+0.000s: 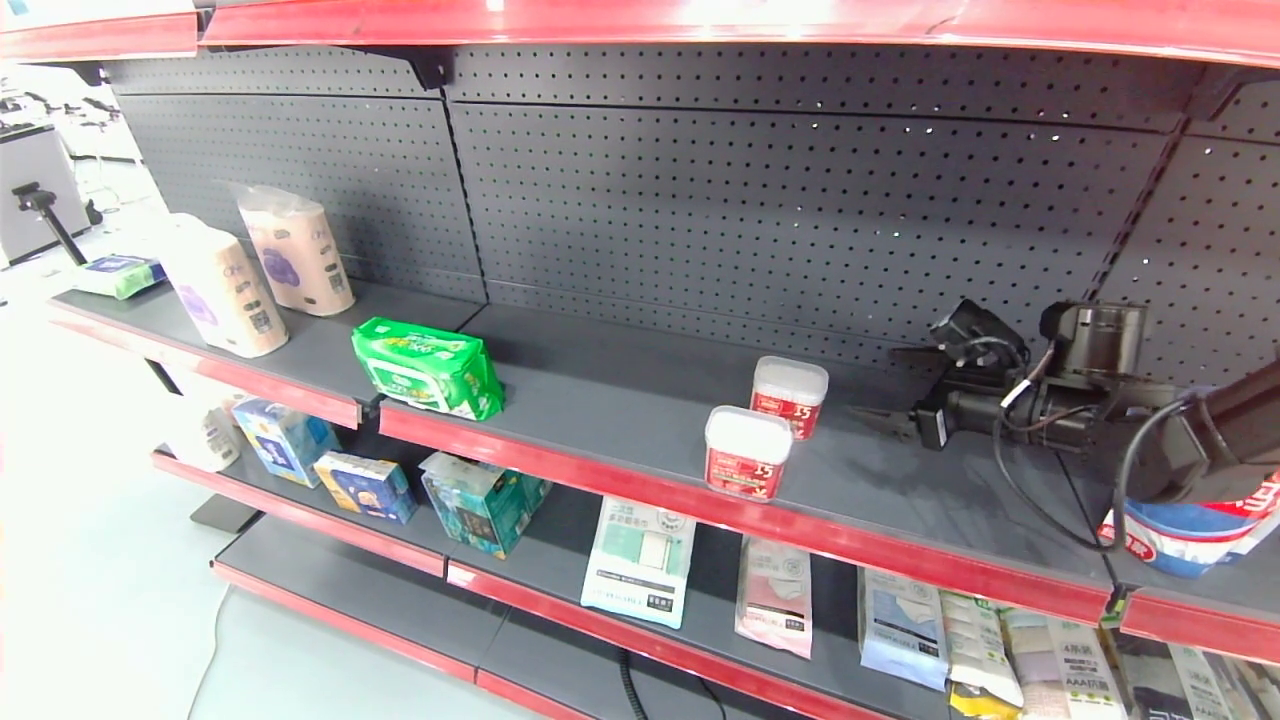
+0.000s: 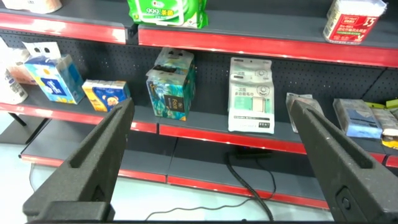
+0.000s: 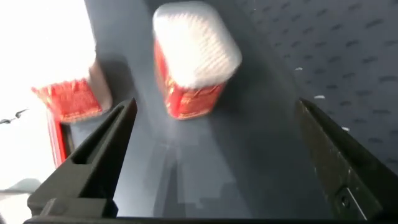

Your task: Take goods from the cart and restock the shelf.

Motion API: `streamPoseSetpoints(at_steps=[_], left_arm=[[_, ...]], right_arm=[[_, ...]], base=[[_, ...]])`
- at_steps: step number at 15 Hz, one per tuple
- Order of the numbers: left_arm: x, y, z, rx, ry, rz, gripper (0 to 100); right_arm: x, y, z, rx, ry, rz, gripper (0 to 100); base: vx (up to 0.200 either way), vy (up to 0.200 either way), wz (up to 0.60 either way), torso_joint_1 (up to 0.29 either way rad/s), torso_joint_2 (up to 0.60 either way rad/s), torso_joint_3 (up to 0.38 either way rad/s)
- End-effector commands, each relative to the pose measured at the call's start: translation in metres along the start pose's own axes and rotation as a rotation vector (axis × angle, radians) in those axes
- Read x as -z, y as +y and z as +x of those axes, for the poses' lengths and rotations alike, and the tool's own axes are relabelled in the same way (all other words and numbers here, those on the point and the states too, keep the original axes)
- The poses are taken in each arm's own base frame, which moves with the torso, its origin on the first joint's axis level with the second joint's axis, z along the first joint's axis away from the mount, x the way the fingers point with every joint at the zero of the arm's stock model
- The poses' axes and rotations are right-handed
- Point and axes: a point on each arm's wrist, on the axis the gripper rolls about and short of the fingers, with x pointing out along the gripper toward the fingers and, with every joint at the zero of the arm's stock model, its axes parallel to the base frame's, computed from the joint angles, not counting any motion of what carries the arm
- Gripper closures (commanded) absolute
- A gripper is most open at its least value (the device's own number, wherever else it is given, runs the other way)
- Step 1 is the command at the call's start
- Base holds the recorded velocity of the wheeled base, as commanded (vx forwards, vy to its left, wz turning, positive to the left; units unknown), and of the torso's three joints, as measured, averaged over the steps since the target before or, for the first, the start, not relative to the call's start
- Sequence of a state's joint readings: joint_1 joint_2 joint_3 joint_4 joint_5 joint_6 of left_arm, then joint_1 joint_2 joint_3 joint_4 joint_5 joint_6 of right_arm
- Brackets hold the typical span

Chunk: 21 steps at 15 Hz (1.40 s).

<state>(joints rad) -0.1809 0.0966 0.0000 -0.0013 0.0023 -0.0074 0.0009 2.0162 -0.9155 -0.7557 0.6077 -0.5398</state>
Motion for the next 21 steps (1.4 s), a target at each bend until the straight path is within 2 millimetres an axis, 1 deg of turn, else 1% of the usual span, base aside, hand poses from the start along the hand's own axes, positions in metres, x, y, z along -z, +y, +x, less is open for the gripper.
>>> streamPoseSetpoints(at_steps=[1, 3, 4, 5, 6, 7, 8, 9, 10, 11, 12, 13, 14, 15, 17, 18, 19, 21], left_arm=[[0.0, 0.0, 0.0, -0.001, 0.001, 0.0, 0], [0.0, 0.0, 0.0, -0.001, 0.001, 0.0, 0], [0.0, 0.0, 0.0, -0.001, 0.001, 0.0, 0], [0.0, 0.0, 0.0, 0.001, 0.001, 0.0, 0], [0.0, 0.0, 0.0, -0.001, 0.001, 0.0, 0], [0.0, 0.0, 0.0, -0.001, 0.001, 0.0, 0], [0.0, 0.0, 0.0, -0.001, 0.001, 0.0, 0], [0.0, 0.0, 0.0, -0.001, 0.001, 0.0, 0], [0.0, 0.0, 0.0, -0.001, 0.001, 0.0, 0], [0.0, 0.0, 0.0, -0.001, 0.001, 0.0, 0], [0.0, 0.0, 0.0, -0.001, 0.001, 0.0, 0], [0.0, 0.0, 0.0, -0.001, 0.001, 0.0, 0], [0.0, 0.0, 0.0, -0.001, 0.001, 0.0, 0], [0.0, 0.0, 0.0, -0.001, 0.001, 0.0, 0], [0.0, 0.0, 0.0, -0.001, 0.001, 0.0, 0], [0.0, 0.0, 0.0, -0.001, 0.001, 0.0, 0], [0.0, 0.0, 0.0, -0.001, 0.001, 0.0, 0], [0.0, 0.0, 0.0, -0.001, 0.001, 0.0, 0]], right_arm=[[-0.03, 0.006, -0.026, 0.061, -0.035, -0.024, 0], [-0.044, 0.015, -0.049, 0.125, -0.034, -0.002, 0], [-0.044, 0.015, -0.049, 0.125, -0.034, -0.002, 0], [-0.057, 0.032, -0.082, 0.218, -0.031, 0.064, 0], [-0.063, 0.043, -0.105, 0.282, -0.034, 0.101, 0], [-0.066, 0.053, -0.119, 0.324, -0.036, 0.129, 0], [-0.067, 0.071, -0.149, 0.41, -0.043, 0.177, 0], [-0.065, 0.09, -0.175, 0.468, -0.045, 0.201, 0], [-0.06, 0.109, -0.196, 0.499, -0.036, 0.215, 0], [-0.052, 0.132, -0.219, 0.521, -0.019, 0.237, 0], [-0.044, 0.148, -0.234, 0.523, -0.008, 0.266, 0], [-0.024, 0.181, -0.261, 0.53, 0.015, 0.331, 0], [-0.013, 0.198, -0.275, 0.56, 0.028, 0.358, 0], [-0.004, 0.213, -0.285, 0.583, 0.033, 0.388, 0], [0.008, 0.231, -0.296, 0.591, 0.023, 0.399, 0], [0.022, 0.246, -0.301, 0.594, 0.009, 0.387, 0], [0.031, 0.252, -0.301, 0.577, -0.001, 0.387, 0], [0.034, 0.251, -0.299, 0.565, -0.023, 0.42, 0]], base=[[0.0, 0.0, 0.0, 0.0, 0.0, 0.0], [0.0, 0.0, 0.0, 0.0, 0.0, 0.0], [0.0, 0.0, 0.0, 0.0, 0.0, 0.0], [0.0, 0.0, 0.0, 0.0, 0.0, 0.0], [0.0, 0.0, 0.0, 0.0, 0.0, 0.0], [0.0, 0.0, 0.0, 0.0, 0.0, 0.0], [0.0, 0.0, 0.0, 0.0, 0.0, 0.0], [0.0, 0.0, 0.0, 0.0, 0.0, 0.0], [0.0, 0.0, 0.0, 0.0, 0.0, 0.0], [0.0, 0.0, 0.0, 0.0, 0.0, 0.0], [0.0, 0.0, 0.0, 0.0, 0.0, 0.0], [0.0, 0.0, 0.0, 0.0, 0.0, 0.0], [0.0, 0.0, 0.0, 0.0, 0.0, 0.0], [0.0, 0.0, 0.0, 0.0, 0.0, 0.0], [0.0, 0.0, 0.0, 0.0, 0.0, 0.0], [0.0, 0.0, 0.0, 0.0, 0.0, 0.0], [0.0, 0.0, 0.0, 0.0, 0.0, 0.0], [0.0, 0.0, 0.0, 0.0, 0.0, 0.0]])
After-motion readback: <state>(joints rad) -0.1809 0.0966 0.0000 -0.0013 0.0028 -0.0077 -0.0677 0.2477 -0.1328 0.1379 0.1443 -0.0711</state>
